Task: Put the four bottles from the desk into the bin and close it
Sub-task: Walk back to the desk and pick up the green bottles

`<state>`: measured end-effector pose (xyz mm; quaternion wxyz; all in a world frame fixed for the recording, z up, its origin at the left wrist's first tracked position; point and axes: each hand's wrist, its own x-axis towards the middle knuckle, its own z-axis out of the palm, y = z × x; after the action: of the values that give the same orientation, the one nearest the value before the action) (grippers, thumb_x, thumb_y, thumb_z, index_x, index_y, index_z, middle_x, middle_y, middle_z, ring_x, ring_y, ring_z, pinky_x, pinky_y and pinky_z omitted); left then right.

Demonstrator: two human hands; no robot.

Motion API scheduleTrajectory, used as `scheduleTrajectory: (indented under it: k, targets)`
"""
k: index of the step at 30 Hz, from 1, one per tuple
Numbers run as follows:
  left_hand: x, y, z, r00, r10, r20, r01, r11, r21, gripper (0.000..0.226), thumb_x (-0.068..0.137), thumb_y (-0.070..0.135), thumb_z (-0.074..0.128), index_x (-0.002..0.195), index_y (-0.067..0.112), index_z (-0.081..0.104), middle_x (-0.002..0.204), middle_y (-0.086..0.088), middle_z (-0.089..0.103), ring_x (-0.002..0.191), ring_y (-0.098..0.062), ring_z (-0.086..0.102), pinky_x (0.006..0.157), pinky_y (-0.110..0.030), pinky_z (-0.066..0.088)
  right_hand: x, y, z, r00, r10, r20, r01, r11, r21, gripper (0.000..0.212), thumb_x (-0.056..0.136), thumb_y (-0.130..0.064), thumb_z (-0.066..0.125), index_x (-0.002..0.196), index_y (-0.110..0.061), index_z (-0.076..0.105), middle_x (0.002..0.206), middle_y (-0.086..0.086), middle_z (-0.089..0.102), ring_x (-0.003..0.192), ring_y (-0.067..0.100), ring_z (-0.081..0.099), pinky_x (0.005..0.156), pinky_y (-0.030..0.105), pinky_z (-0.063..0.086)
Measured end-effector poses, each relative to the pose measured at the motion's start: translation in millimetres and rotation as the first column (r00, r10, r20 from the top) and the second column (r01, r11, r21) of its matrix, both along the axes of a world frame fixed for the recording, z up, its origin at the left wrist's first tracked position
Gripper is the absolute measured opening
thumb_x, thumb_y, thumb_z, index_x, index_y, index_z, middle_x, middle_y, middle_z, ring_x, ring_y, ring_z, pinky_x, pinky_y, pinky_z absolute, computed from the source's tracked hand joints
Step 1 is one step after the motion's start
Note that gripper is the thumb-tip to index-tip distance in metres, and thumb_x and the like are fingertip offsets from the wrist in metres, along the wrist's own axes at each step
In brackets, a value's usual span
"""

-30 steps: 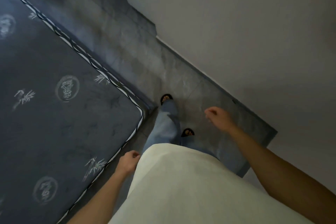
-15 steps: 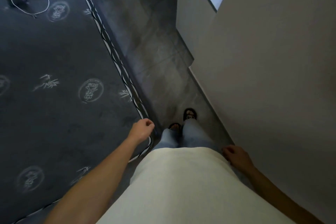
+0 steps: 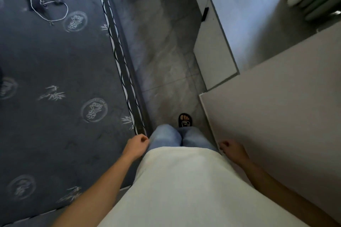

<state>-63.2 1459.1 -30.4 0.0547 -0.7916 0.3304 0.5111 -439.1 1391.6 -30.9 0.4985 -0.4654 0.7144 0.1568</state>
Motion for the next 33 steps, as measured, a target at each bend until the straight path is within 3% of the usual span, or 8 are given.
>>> scheduleTrajectory:
  k: [5, 10, 12, 14, 16, 18, 22, 33]
  targets:
    - [33, 1, 0, 0.992, 0.125, 0.036, -0.128, 0.985, 0.117, 0.020, 0.098, 0.029, 0.059, 0.106, 0.019, 0.074, 0.111, -0.006, 0.075, 0.104, -0.027, 0.068, 0.090, -0.036, 0.053, 71, -138, 8, 0.988, 0.111, 0.111, -0.093, 0.983, -0.158, 0.018, 0.095, -0.018, 0.059, 0.105, -0.013, 0.074, 0.109, 0.007, 0.075, 0.100, 0.022, 0.067, 0.087, 0.030, 0.049]
    - [72, -23, -5, 0.985, 0.167, 0.031, -0.170, 0.961, 0.219, 0.021, 0.100, 0.025, 0.057, 0.109, 0.015, 0.073, 0.108, -0.010, 0.076, 0.093, -0.022, 0.068, 0.068, -0.028, 0.046, 136, -247, 11, 0.975, 0.187, 0.119, -0.157, 0.962, -0.223, 0.024, 0.095, -0.031, 0.057, 0.110, -0.021, 0.073, 0.109, 0.000, 0.074, 0.104, 0.020, 0.066, 0.092, 0.035, 0.052]
    - [93, -51, -8, 0.981, 0.191, 0.029, -0.193, 0.956, 0.222, 0.016, 0.099, 0.021, 0.057, 0.098, 0.015, 0.071, 0.107, -0.015, 0.075, 0.095, -0.025, 0.069, 0.071, -0.033, 0.046, 158, -280, 9, 0.975, 0.185, 0.124, -0.154, 0.963, -0.223, 0.025, 0.096, -0.030, 0.056, 0.112, -0.021, 0.072, 0.108, 0.000, 0.074, 0.102, 0.019, 0.067, 0.093, 0.035, 0.053]
    - [116, -92, -11, 0.979, 0.202, 0.028, -0.203, 0.955, 0.215, 0.016, 0.098, 0.018, 0.057, 0.097, 0.014, 0.073, 0.111, -0.017, 0.074, 0.105, -0.030, 0.068, 0.079, -0.036, 0.047, 173, -306, 7, 0.979, 0.167, 0.113, -0.142, 0.968, -0.207, 0.024, 0.095, -0.029, 0.056, 0.110, -0.021, 0.073, 0.106, 0.001, 0.075, 0.101, 0.020, 0.068, 0.094, 0.036, 0.053]
    - [136, -141, -11, 0.983, 0.185, 0.010, -0.184, 0.966, 0.179, 0.024, 0.098, 0.017, 0.057, 0.112, 0.011, 0.075, 0.119, -0.015, 0.072, 0.114, -0.032, 0.066, 0.089, -0.037, 0.049, 183, -322, 7, 0.986, 0.135, 0.095, -0.116, 0.977, -0.182, 0.022, 0.095, -0.027, 0.057, 0.108, -0.021, 0.074, 0.105, 0.002, 0.076, 0.099, 0.022, 0.069, 0.093, 0.037, 0.054]
    - [154, -197, -10, 0.992, 0.127, -0.010, -0.125, 0.982, 0.139, 0.025, 0.098, 0.018, 0.057, 0.115, 0.011, 0.074, 0.119, -0.013, 0.073, 0.113, -0.030, 0.066, 0.093, -0.036, 0.051, 189, -333, 5, 0.993, 0.106, 0.060, -0.095, 0.982, -0.165, 0.020, 0.094, -0.026, 0.058, 0.105, -0.023, 0.074, 0.104, 0.000, 0.076, 0.097, 0.021, 0.069, 0.086, 0.031, 0.052]
    - [181, -312, -5, 0.999, 0.052, 0.004, -0.052, 0.998, 0.024, 0.018, 0.095, 0.023, 0.058, 0.096, 0.018, 0.076, 0.099, -0.007, 0.078, 0.098, -0.028, 0.070, 0.087, -0.036, 0.054, 191, -341, 2, 0.997, 0.076, -0.010, -0.076, 0.994, -0.080, 0.020, 0.095, -0.029, 0.058, 0.107, -0.024, 0.074, 0.107, 0.000, 0.076, 0.096, 0.020, 0.067, 0.078, 0.026, 0.043]
    - [230, -568, -9, 0.996, -0.069, -0.048, 0.062, 0.990, -0.127, 0.017, 0.092, 0.035, 0.055, 0.095, 0.028, 0.071, 0.094, 0.003, 0.076, 0.089, -0.024, 0.072, 0.089, -0.038, 0.057, 201, -433, -12, 0.990, -0.086, -0.110, 0.097, 0.991, 0.093, 0.025, 0.096, -0.029, 0.057, 0.113, -0.019, 0.072, 0.116, 0.004, 0.073, 0.101, 0.022, 0.064, 0.083, 0.029, 0.047]
